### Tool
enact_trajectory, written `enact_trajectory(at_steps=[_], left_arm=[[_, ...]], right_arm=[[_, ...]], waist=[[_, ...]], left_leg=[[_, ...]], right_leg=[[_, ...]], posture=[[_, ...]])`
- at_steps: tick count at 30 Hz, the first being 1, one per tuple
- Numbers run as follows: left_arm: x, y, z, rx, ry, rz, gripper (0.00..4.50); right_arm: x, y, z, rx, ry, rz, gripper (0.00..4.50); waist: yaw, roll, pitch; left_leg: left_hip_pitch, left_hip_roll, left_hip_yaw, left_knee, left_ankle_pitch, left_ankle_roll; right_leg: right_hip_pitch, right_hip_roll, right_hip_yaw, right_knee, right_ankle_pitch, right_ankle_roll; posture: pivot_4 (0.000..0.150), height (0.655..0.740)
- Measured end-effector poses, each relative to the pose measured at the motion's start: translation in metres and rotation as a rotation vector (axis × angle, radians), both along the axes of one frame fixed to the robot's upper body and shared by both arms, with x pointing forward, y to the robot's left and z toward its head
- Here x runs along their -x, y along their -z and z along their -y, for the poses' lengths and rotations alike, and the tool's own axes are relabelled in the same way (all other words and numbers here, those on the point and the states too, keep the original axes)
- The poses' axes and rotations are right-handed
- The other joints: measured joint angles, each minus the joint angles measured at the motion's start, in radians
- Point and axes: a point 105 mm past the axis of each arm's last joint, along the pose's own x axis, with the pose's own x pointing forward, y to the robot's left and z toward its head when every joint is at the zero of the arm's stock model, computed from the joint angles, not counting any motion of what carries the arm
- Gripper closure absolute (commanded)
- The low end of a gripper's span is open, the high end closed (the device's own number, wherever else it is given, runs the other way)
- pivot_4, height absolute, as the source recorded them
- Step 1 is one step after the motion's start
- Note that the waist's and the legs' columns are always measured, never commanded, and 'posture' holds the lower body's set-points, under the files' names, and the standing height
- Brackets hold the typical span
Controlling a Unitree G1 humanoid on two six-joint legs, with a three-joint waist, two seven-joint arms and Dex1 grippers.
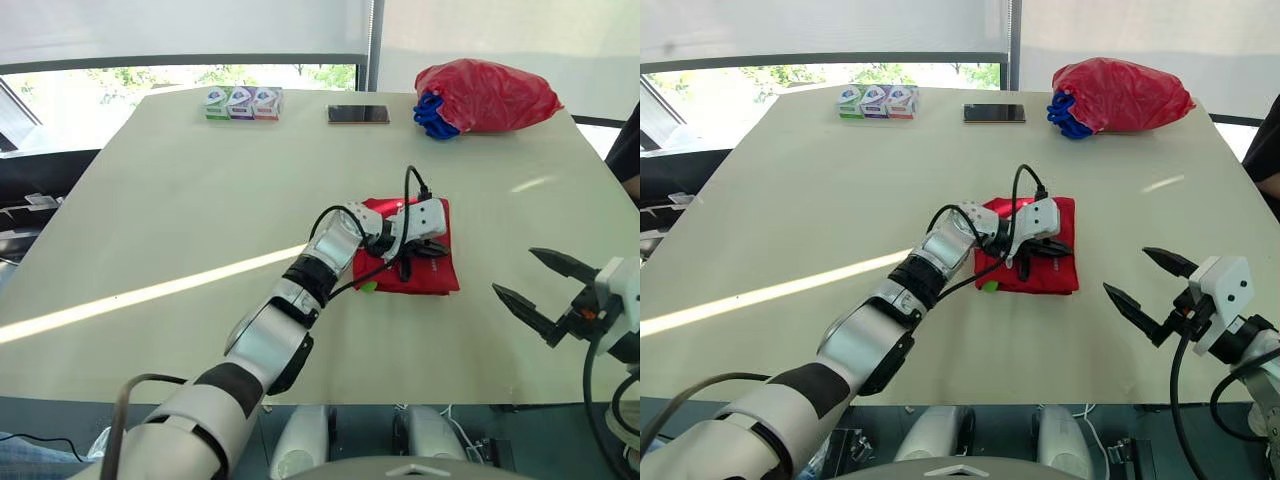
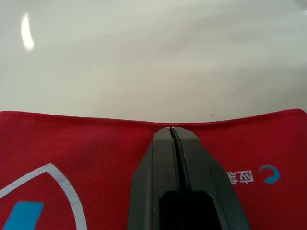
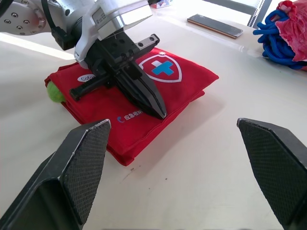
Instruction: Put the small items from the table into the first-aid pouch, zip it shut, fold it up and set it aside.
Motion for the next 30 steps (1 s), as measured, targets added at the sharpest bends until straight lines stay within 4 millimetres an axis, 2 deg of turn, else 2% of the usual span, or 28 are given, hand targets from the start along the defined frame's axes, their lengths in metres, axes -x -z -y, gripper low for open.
enact_trajectory(at_steps=[11, 16, 18, 21, 22, 25, 27, 28, 29, 30], left_arm=[[0.0, 0.011, 0.0, -0.068, -0.005, -0.052, 4.42], [0.0, 0.001, 0.0, 0.028, -0.018, -0.111, 4.42], [0.003, -0.01, -0.001, 0.11, 0.011, -0.142, 4.42], [0.004, -0.039, -0.008, 0.258, 0.024, -0.167, 4.42], [0.006, -0.056, -0.014, 0.32, 0.042, -0.158, 4.42], [0.007, -0.082, -0.036, 0.405, 0.05, -0.114, 4.42], [0.004, -0.088, -0.057, 0.432, 0.019, -0.089, 3.91], [0.003, -0.09, -0.074, 0.447, -0.008, -0.088, 3.58], [0.002, -0.092, -0.084, 0.452, -0.023, -0.087, 3.16], [0.004, -0.094, -0.1, 0.449, -0.038, -0.085, 2.55]], right_arm=[[-0.001, -0.003, 0.0, 0.005, 0.002, 0.016, 0.0], [-0.002, -0.002, -0.001, 0.004, 0.005, 0.013, 0.0], [-0.003, -0.002, -0.001, 0.003, 0.003, 0.012, 0.0], [-0.006, -0.003, -0.004, -0.009, 0.001, 0.009, 0.0], [-0.008, -0.004, -0.006, -0.013, 0.0, 0.008, 0.0], [-0.01, -0.002, -0.007, -0.018, -0.002, 0.001, 0.0], [-0.012, -0.001, -0.005, -0.023, 0.005, -0.003, 0.0], [-0.014, -0.001, -0.005, -0.027, 0.006, -0.01, 0.0], [-0.014, 0.0, -0.005, -0.029, 0.008, -0.017, 0.0], [-0.016, 0.001, -0.006, -0.032, 0.002, -0.024, 0.0]], waist=[[0.0, 0.0, -0.001], [-0.001, 0.0, 0.0], [-0.002, 0.001, 0.0], [-0.002, 0.001, 0.0], [-0.003, 0.001, 0.001], [-0.005, 0.002, 0.0], [-0.008, 0.002, 0.0], [-0.009, 0.002, 0.0], [-0.01, 0.002, 0.0], [-0.011, 0.002, 0.0]], left_leg=[[0.001, 0.0, 0.0, 0.0, 0.0, 0.0], [0.001, 0.0, 0.0, 0.0, 0.0, 0.0], [-0.002, 0.001, 0.0, 0.0, 0.0, 0.0], [-0.003, 0.002, 0.0, 0.0, 0.0, 0.0], [-0.003, 0.002, 0.0, 0.0, 0.0, 0.0], [-0.003, 0.002, 0.001, 0.0, 0.0, 0.0], [-0.002, 0.002, 0.001, 0.0, 0.0, 0.0], [-0.002, 0.002, 0.001, 0.0, 0.0, 0.0], [-0.002, 0.002, 0.001, 0.0, 0.0, 0.0], [-0.002, 0.003, 0.001, 0.0, 0.0, -0.001]], right_leg=[[0.001, 0.0, 0.0, 0.0, 0.0, 0.0], [0.0, 0.0, 0.0, 0.0, 0.0, 0.0], [-0.002, 0.0, 0.0, 0.001, 0.0, 0.0], [-0.004, 0.0, 0.0, 0.001, 0.0, 0.0], [-0.004, 0.0, 0.001, 0.001, 0.0, 0.0], [-0.004, 0.001, 0.001, 0.002, 0.0, 0.0], [-0.004, 0.001, 0.001, 0.002, 0.0, 0.0], [-0.004, 0.001, 0.001, 0.002, 0.0, 0.0], [-0.004, 0.001, 0.001, 0.002, 0.0, 0.0], [-0.004, 0.001, 0.001, 0.002, 0.0, 0.0]], posture=[[0.15, 0.74], [0.15, 0.74], [0.15, 0.74], [0.15, 0.74], [0.15, 0.74], [0.15, 0.74], [0.15, 0.74], [0.15, 0.74], [0.15, 0.74], [0.15, 0.74]])
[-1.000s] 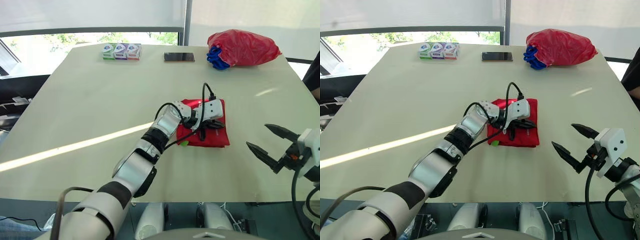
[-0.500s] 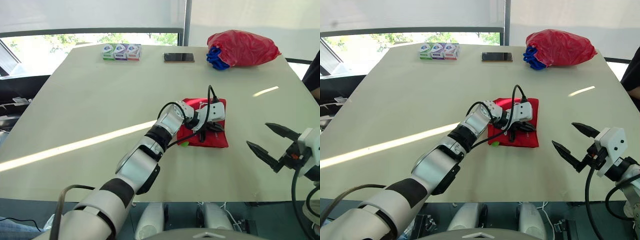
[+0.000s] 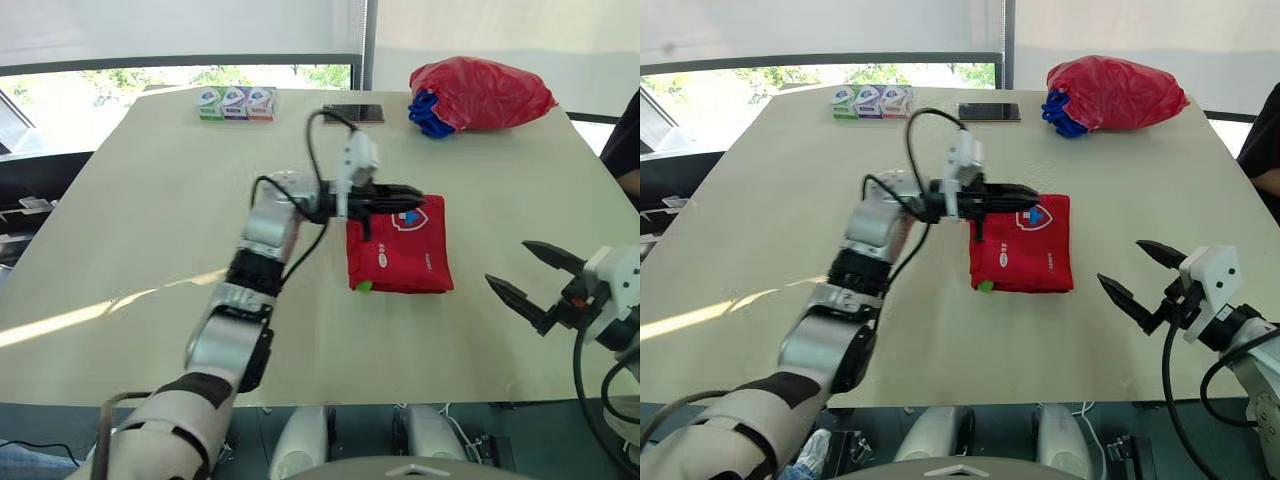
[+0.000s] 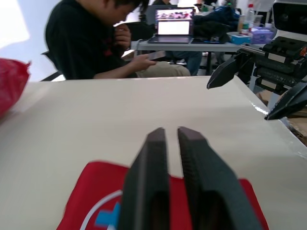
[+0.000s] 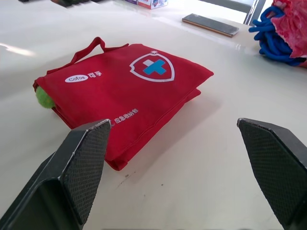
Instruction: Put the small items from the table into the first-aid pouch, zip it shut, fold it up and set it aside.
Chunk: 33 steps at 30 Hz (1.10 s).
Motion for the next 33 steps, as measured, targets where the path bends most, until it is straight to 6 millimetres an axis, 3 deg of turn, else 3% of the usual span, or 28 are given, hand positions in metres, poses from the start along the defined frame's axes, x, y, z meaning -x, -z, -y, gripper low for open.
enact_trajectory(at_steps=[1, 5, 6, 8, 10, 15, 18, 23, 28, 33], left_arm=[[0.001, -0.001, -0.01, -0.01, -0.008, 0.003, 2.35], [0.016, -0.008, -0.063, -0.073, -0.015, -0.016, 0.26], [0.024, -0.009, -0.078, -0.093, -0.014, -0.029, 0.05], [0.039, -0.012, -0.099, -0.131, -0.002, -0.054, 0.0], [0.048, -0.013, -0.109, -0.161, -0.005, -0.058, 0.0], [0.058, -0.016, -0.107, -0.139, 0.018, -0.072, 0.0], [0.064, -0.024, -0.1, -0.136, 0.029, -0.044, 0.0], [0.064, -0.029, -0.099, -0.129, 0.001, -0.029, 0.0], [0.062, -0.03, -0.099, -0.119, -0.026, -0.025, 0.0], [0.059, -0.032, -0.097, -0.111, -0.041, -0.016, 0.0]], right_arm=[[0.0, 0.0, 0.0, 0.0, -0.002, -0.001, 0.0], [-0.012, 0.002, -0.007, -0.006, -0.027, -0.013, 0.0], [-0.02, 0.002, -0.009, 0.0, -0.033, -0.013, 0.24], [-0.038, 0.0, -0.008, 0.006, -0.017, 0.001, 0.94], [-0.058, -0.007, -0.014, 0.005, -0.02, 0.024, 1.95], [-0.096, -0.007, -0.033, -0.049, -0.018, 0.019, 4.42], [-0.113, 0.001, -0.051, -0.075, -0.036, -0.01, 4.47], [-0.142, 0.015, -0.057, -0.052, 0.046, -0.059, 4.47], [-0.145, 0.043, -0.069, -0.014, 0.04, -0.142, 4.47], [-0.142, 0.051, -0.077, 0.026, 0.027, -0.151, 4.47]], waist=[[-0.001, 0.0, 0.0], [-0.013, 0.001, 0.001], [-0.016, 0.001, 0.001], [-0.018, 0.002, 0.002], [-0.013, 0.002, 0.002], [-0.009, -0.001, 0.004], [-0.013, 0.0, 0.004], [-0.018, 0.0, 0.004], [-0.019, 0.0, 0.005], [-0.023, -0.001, 0.004]], left_leg=[[0.0, 0.0, 0.0, 0.0, 0.0, 0.0], [0.0, 0.001, 0.0, 0.0, 0.0, 0.0], [0.0, 0.001, 0.0, 0.0, 0.0, 0.0], [0.001, 0.001, 0.001, 0.0, 0.0, 0.0], [0.001, 0.001, 0.0, 0.0, 0.0, 0.0], [0.0, 0.001, 0.0, 0.0, 0.001, -0.001], [0.0, 0.001, 0.0, 0.0, 0.002, -0.004], [0.0, 0.0, 0.001, 0.0, 0.002, -0.004], [0.0, 0.0, 0.002, 0.0, 0.003, -0.004], [0.001, 0.001, 0.002, -0.001, 0.003, -0.004]], right_leg=[[0.0, 0.0, 0.0, 0.0, 0.0, 0.0], [0.0, 0.0, 0.0, 0.0, 0.0, 0.0], [0.0, 0.0, 0.0, 0.0, 0.0, 0.0], [0.0, 0.0, 0.001, 0.0, 0.0, 0.0], [0.0, 0.0, 0.0, 0.0, 0.0, 0.0], [0.0, 0.0, 0.0, 0.0, 0.0, 0.0], [-0.001, 0.0, 0.0, 0.0, 0.0, 0.0], [-0.001, 0.0, 0.001, 0.001, 0.0, 0.0], [-0.002, 0.0, 0.001, 0.001, 0.0, 0.0], [-0.002, 0.001, 0.001, 0.001, 0.0, 0.0]], posture=[[0.15, 0.74], [0.15, 0.74], [0.15, 0.74], [0.15, 0.74], [0.15, 0.74], [0.15, 0.74], [0.15, 0.74], [0.15, 0.74], [0.15, 0.74], [0.15, 0.74]])
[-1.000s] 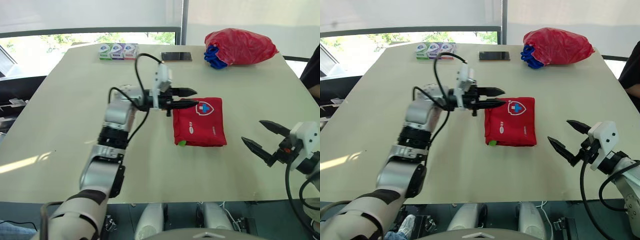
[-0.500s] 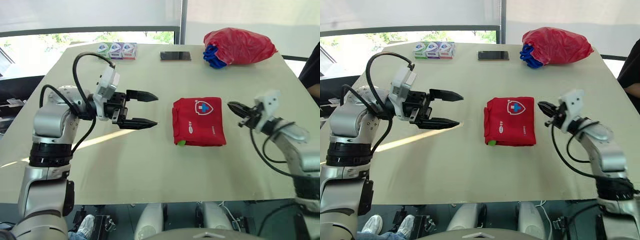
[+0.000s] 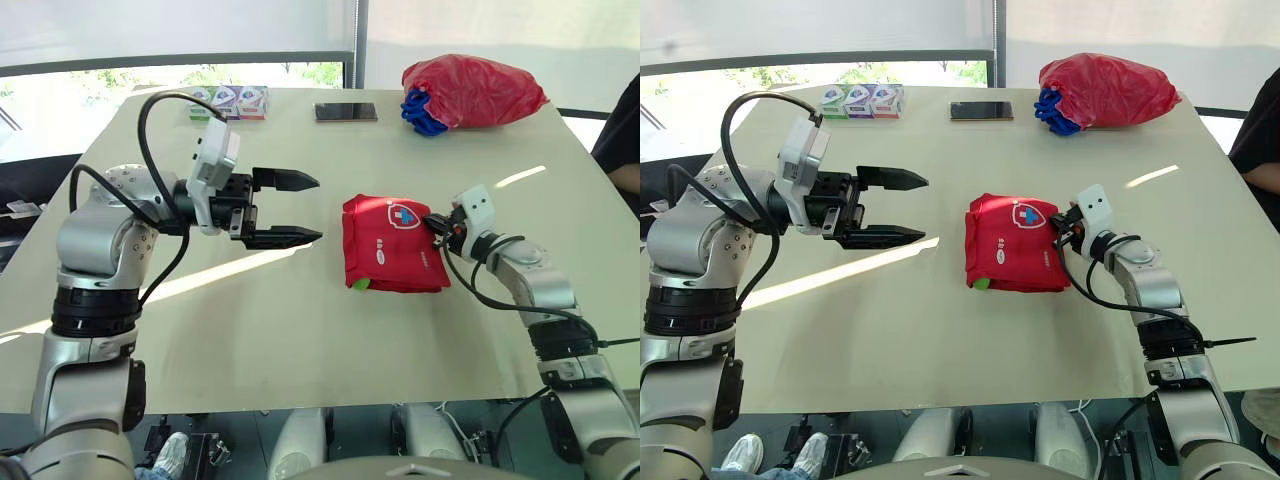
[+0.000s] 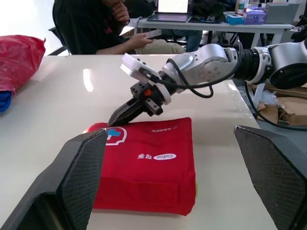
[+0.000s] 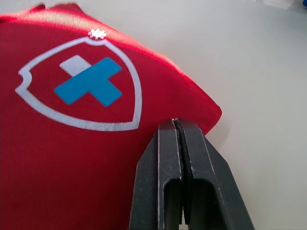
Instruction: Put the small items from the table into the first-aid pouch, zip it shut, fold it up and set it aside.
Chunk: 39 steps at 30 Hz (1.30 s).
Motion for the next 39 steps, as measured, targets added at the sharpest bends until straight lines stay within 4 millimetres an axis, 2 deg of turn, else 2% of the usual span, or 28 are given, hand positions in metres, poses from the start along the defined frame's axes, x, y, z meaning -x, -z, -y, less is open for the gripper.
enact_trajectory(at_steps=[5, 8, 10, 12, 13, 14, 16, 24, 27, 28, 34, 38, 39], left_arm=[[-0.001, 0.001, 0.002, 0.01, 0.001, -0.001, 0.0], [-0.001, 0.001, 0.002, 0.011, 0.005, -0.001, 0.0], [-0.001, 0.001, 0.002, 0.01, 0.011, -0.005, 0.0], [-0.001, 0.002, 0.001, 0.011, 0.012, -0.008, 0.0], [-0.001, 0.002, 0.001, 0.011, 0.016, -0.008, 0.0], [-0.001, 0.002, 0.001, 0.011, 0.016, -0.008, 0.0], [-0.002, 0.002, 0.002, 0.009, 0.02, -0.006, 0.0], [-0.002, 0.002, 0.0, -0.005, 0.017, 0.008, 0.0], [-0.002, 0.002, 0.0, -0.009, 0.017, 0.014, 0.0], [-0.002, 0.002, 0.0, -0.011, 0.019, 0.016, 0.0], [-0.004, 0.005, -0.002, -0.022, 0.015, 0.03, 0.0], [-0.007, 0.007, -0.004, -0.027, 0.006, 0.03, 0.0], [-0.009, 0.005, -0.003, -0.015, 0.01, 0.038, 0.0]], right_arm=[[0.004, -0.001, 0.005, -0.03, 0.023, 0.002, 4.47], [0.007, -0.006, 0.017, -0.138, 0.056, -0.045, 3.76], [0.016, -0.011, 0.026, -0.193, 0.035, -0.098, 2.84], [0.023, -0.015, 0.026, -0.231, 0.001, -0.134, 1.91], [0.028, -0.017, 0.024, -0.26, -0.026, -0.168, 0.97], [0.029, -0.017, 0.023, -0.266, -0.032, -0.174, 0.97], [0.033, -0.015, 0.02, -0.287, -0.06, -0.211, 0.21], [0.036, 0.005, 0.01, -0.26, -0.052, -0.314, 0.21], [0.038, 0.006, 0.006, -0.285, -0.063, -0.333, 1.06], [0.039, 0.006, 0.004, -0.299, -0.072, -0.341, 1.67], [0.039, 0.0, 0.0, -0.416, -0.062, -0.36, 4.35], [0.035, -0.003, -0.002, -0.533, -0.013, -0.371, 4.46], [0.031, -0.005, 0.003, -0.568, 0.043, -0.355, 4.46]], waist=[[-0.001, 0.0, 0.0], [0.003, 0.001, 0.0], [0.008, 0.001, 0.001], [0.007, 0.001, 0.001], [0.006, 0.001, 0.0], [0.006, 0.001, 0.0], [0.004, 0.001, 0.001], [0.004, 0.001, 0.0], [0.002, 0.0, 0.0], [0.001, 0.0, 0.0], [0.001, 0.0, 0.0], [0.003, 0.001, 0.0], [0.004, 0.001, 0.001]], left_leg=[[0.0, 0.0, 0.0, 0.0, 0.0, 0.0], [0.0, 0.0, 0.0, 0.0, 0.0, 0.0], [0.0, 0.0, 0.0, 0.0, 0.0, 0.0], [0.0, 0.0, 0.0, 0.0, -0.001, 0.001], [0.0, 0.0, 0.0, 0.0, -0.002, 0.004], [0.0, 0.0, 0.0, 0.0, -0.002, 0.004], [0.0, 0.0, 0.0, 0.0, -0.002, 0.004], [0.0, 0.0, 0.0, 0.0, -0.002, 0.004], [0.0, 0.0, 0.0, 0.0, -0.002, 0.004], [0.0, 0.0, 0.0, 0.0, -0.002, 0.004], [0.0, 0.0, 0.0, 0.0, -0.002, 0.004], [0.0, 0.0, 0.0, 0.0, -0.002, 0.004], [0.0, 0.0, 0.0, 0.0, -0.002, 0.004]], right_leg=[[0.0, 0.0, 0.0, 0.0, 0.0, 0.0], [0.0, 0.0, 0.0, 0.0, 0.0, 0.0], [0.0, -0.001, 0.0, 0.0, 0.0, 0.0], [0.0, -0.001, 0.0, 0.0, 0.0, 0.0], [0.0, 0.0, 0.0, 0.0, 0.0, 0.0], [0.0, 0.0, 0.0, 0.0, 0.0, 0.0], [0.0, 0.0, 0.0, 0.0, 0.0, 0.0], [0.0, 0.0, 0.0, 0.0, 0.0, 0.0], [0.0, 0.0, 0.0, 0.0, 0.0, 0.0], [0.0, 0.0, 0.0, 0.0, 0.0, 0.0], [0.0, 0.0, 0.0, 0.0, 0.0, 0.0], [0.0, 0.0, 0.0, 0.0, 0.0, 0.0], [0.0, 0.0, 0.0, 0.0, 0.0, 0.0]], posture=[[0.15, 0.74], [0.15, 0.74], [0.15, 0.74], [0.15, 0.74], [0.15, 0.74], [0.15, 0.74], [0.15, 0.74], [0.15, 0.74], [0.15, 0.74], [0.15, 0.74], [0.15, 0.74], [0.15, 0.74], [0.15, 0.74]])
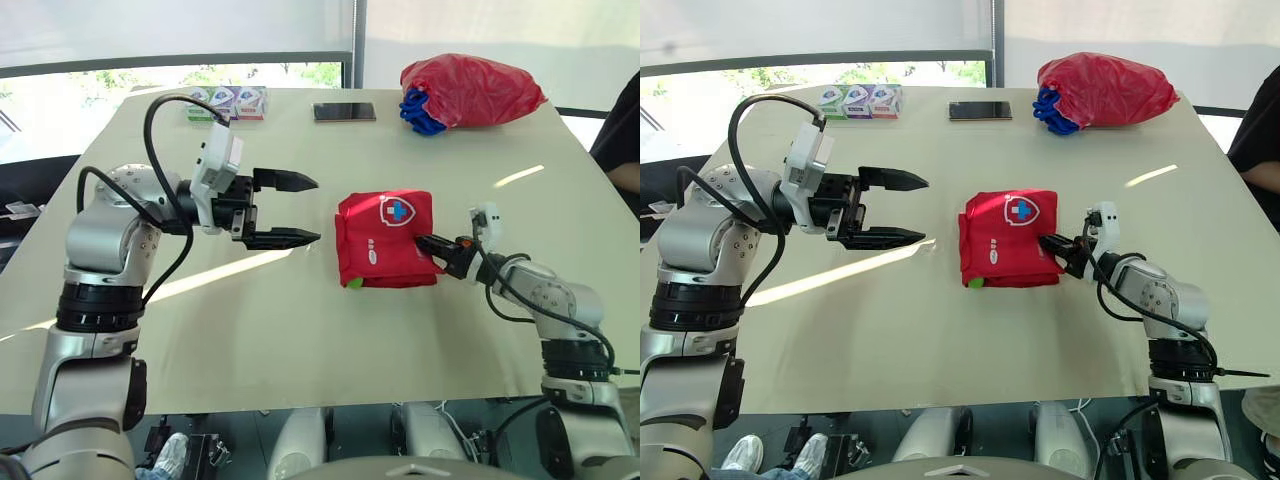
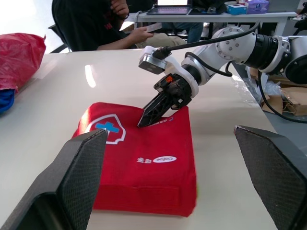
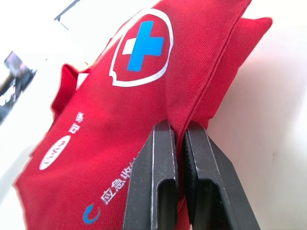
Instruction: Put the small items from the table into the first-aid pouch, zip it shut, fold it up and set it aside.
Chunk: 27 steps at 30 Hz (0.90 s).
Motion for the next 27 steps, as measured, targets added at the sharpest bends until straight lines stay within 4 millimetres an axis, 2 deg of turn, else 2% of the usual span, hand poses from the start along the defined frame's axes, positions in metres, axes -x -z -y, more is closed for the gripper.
enact_trajectory(at_steps=[3, 4, 5, 7, 11, 12, 13, 15, 16, 18, 20, 23, 25, 27], left_arm=[[-0.002, -0.005, 0.002, 0.011, 0.007, 0.018, 0.0], [-0.002, -0.007, 0.005, 0.024, 0.015, 0.029, 0.0], [-0.002, -0.007, 0.006, 0.026, 0.016, 0.031, 0.0], [-0.004, -0.008, 0.007, 0.042, 0.014, 0.031, 0.0], [-0.005, -0.014, 0.011, 0.055, 0.027, 0.057, 0.0], [-0.006, -0.018, 0.013, 0.063, 0.033, 0.074, 0.0], [-0.006, -0.018, 0.014, 0.064, 0.034, 0.076, 0.0], [-0.009, -0.022, 0.017, 0.082, 0.036, 0.09, 0.0], [-0.009, -0.023, 0.017, 0.086, 0.036, 0.091, 0.0], [-0.011, -0.021, 0.019, 0.101, 0.04, 0.085, 0.0], [-0.01, -0.021, 0.019, 0.105, 0.045, 0.085, 0.0], [-0.011, -0.021, 0.019, 0.105, 0.045, 0.089, 0.0], [-0.011, -0.021, 0.019, 0.107, 0.043, 0.091, 0.0], [-0.011, -0.022, 0.018, 0.11, 0.038, 0.092, 0.0]], right_arm=[[-0.008, -0.004, 0.014, -0.025, 0.121, 0.016, 4.46], [-0.014, -0.008, 0.033, -0.047, 0.251, 0.037, 4.46], [-0.015, -0.009, 0.039, -0.049, 0.283, 0.043, 4.46], [-0.018, -0.014, 0.067, -0.068, 0.443, 0.067, 4.46], [-0.017, -0.019, 0.111, -0.1, 0.714, 0.104, 4.46], [-0.014, -0.017, 0.127, -0.127, 0.834, 0.098, 4.46], [-0.014, -0.017, 0.129, -0.13, 0.846, 0.096, 4.46], [-0.014, -0.009, 0.146, -0.185, 1.0, 0.051, 4.46], [-0.015, -0.007, 0.149, -0.2, 1.035, 0.035, 4.46], [-0.022, -0.006, 0.149, -0.287, 1.119, 0.002, 4.46], [-0.025, -0.009, 0.145, -0.324, 1.126, 0.0, 4.46], [-0.026, -0.008, 0.139, -0.34, 1.113, -0.009, 3.56], [-0.023, -0.003, 0.136, -0.317, 1.1, -0.016, 2.7], [-0.013, 0.007, 0.135, -0.273, 1.083, -0.035, 1.63]], waist=[[0.007, 0.0, 0.0], [0.01, 0.001, 0.001], [0.01, 0.001, 0.001], [0.008, 0.001, 0.001], [0.001, 0.001, 0.001], [0.0, 0.002, 0.001], [-0.001, 0.002, 0.001], [-0.003, 0.002, 0.001], [-0.005, 0.003, 0.001], [-0.014, 0.003, 0.002], [-0.02, 0.003, 0.002], [-0.021, 0.003, 0.002], [-0.022, 0.003, 0.001], [-0.02, 0.003, 0.002]], left_leg=[[-0.001, -0.001, -0.001, 0.0, 0.0, -0.001], [-0.001, -0.001, -0.001, 0.0, 0.001, -0.002], [-0.001, -0.001, -0.001, 0.0, 0.002, -0.003], [-0.001, -0.001, 0.0, 0.0, 0.002, -0.003], [-0.001, -0.001, 0.0, -0.001, 0.002, -0.004], [-0.001, -0.001, 0.0, -0.001, 0.002, -0.004], [-0.001, -0.001, 0.0, -0.001, 0.002, -0.004], [0.0, -0.001, 0.001, -0.001, 0.002, -0.004], [0.0, -0.001, 0.001, -0.001, 0.002, -0.004], [0.001, -0.001, 0.001, -0.001, 0.002, -0.004], [0.001, 0.0, 0.001, -0.002, 0.002, -0.004], [0.0, 0.0, 0.001, -0.002, 0.002, -0.004], [0.0, 0.0, 0.001, -0.002, 0.002, -0.004], [0.0, 0.0, 0.001, -0.002, 0.002, -0.004]], right_leg=[[0.0, -0.001, 0.0, -0.001, 0.0, 0.0], [0.0, -0.002, -0.001, -0.001, 0.0, 0.0], [0.0, -0.002, 0.0, -0.001, 0.0, 0.0], [0.0, -0.002, 0.0, -0.001, 0.0, 0.0], [-0.001, -0.001, 0.0, 0.0, 0.0, 0.0], [-0.001, -0.001, 0.0, 0.0, 0.0, 0.0], [-0.001, -0.001, 0.0, 0.0, 0.0, 0.0], [-0.001, -0.001, 0.001, 0.001, 0.0, 0.0], [-0.001, -0.001, 0.002, 0.001, 0.0, 0.0], [-0.001, 0.0, 0.002, 0.001, 0.0, 0.0], [-0.001, 0.0, 0.002, 0.001, 0.0, 0.0], [-0.001, -0.001, 0.002, 0.001, 0.0, 0.0], [0.0, -0.001, 0.002, 0.0, 0.0, 0.0], [0.0, -0.001, 0.002, 0.0, 0.0, 0.0]], posture=[[0.15, 0.74], [0.15, 0.74], [0.15, 0.74], [0.15, 0.74], [0.15, 0.74], [0.15, 0.74], [0.15, 0.74], [0.15, 0.74], [0.15, 0.74], [0.15, 0.74], [0.15, 0.74], [0.15, 0.74], [0.15, 0.74], [0.15, 0.74]])
